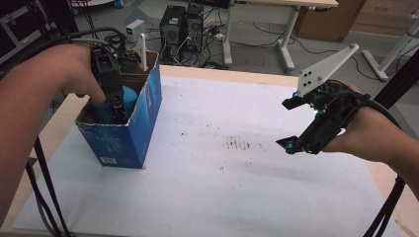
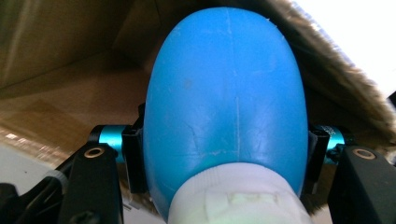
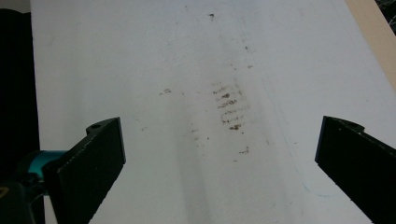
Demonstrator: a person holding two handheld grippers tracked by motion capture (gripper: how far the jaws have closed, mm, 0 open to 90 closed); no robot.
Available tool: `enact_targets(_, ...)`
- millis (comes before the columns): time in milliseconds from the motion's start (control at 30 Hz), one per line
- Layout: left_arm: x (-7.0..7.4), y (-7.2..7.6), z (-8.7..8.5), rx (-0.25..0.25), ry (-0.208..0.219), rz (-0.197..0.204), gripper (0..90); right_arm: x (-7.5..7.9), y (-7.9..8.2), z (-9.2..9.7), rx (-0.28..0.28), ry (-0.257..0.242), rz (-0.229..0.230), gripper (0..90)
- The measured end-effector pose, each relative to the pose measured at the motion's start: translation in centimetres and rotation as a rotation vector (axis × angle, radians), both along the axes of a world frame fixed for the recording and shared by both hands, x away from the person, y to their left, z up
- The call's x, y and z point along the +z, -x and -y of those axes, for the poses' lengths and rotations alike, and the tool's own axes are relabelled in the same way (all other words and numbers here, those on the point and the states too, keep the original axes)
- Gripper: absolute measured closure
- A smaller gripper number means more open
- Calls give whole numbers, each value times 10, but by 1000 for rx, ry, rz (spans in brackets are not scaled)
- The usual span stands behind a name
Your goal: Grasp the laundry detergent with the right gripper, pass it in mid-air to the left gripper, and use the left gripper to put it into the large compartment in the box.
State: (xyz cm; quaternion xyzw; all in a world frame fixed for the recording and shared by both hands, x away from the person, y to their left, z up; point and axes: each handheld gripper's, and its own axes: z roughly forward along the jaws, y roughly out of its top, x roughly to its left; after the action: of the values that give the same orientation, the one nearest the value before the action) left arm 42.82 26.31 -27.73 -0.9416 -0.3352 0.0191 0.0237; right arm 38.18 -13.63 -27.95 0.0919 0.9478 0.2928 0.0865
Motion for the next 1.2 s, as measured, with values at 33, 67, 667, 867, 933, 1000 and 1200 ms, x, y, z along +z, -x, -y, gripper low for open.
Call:
enact_targets(33, -2, 0, 0, -2, -3, -3, 378, -1, 0, 0, -1, 1, -2, 6)
enact_targets(67, -4, 0, 1, -5, -7, -5, 378, -2, 0, 0, 1, 2, -1, 6)
enact_targets(667, -6, -3, -1, 13, 13, -29, 286, -4, 0, 1, 2, 0, -6, 6)
enact_targets(867, 2, -2, -3, 23, 9, -29, 286, -3, 0, 4, -2, -3, -8, 6)
enact_targets(933, 7, -2, -3, 21, 7, -28, 285, -3, 0, 5, 0, -4, -8, 6)
enact_targets(1000, 11, -2, -2, 20, 4, -25, 285, -2, 0, 6, -5, -7, -9, 6)
enact_targets(1200, 30, -3, -2, 13, -7, -1, 285, 0, -3, 9, -4, -8, -13, 6)
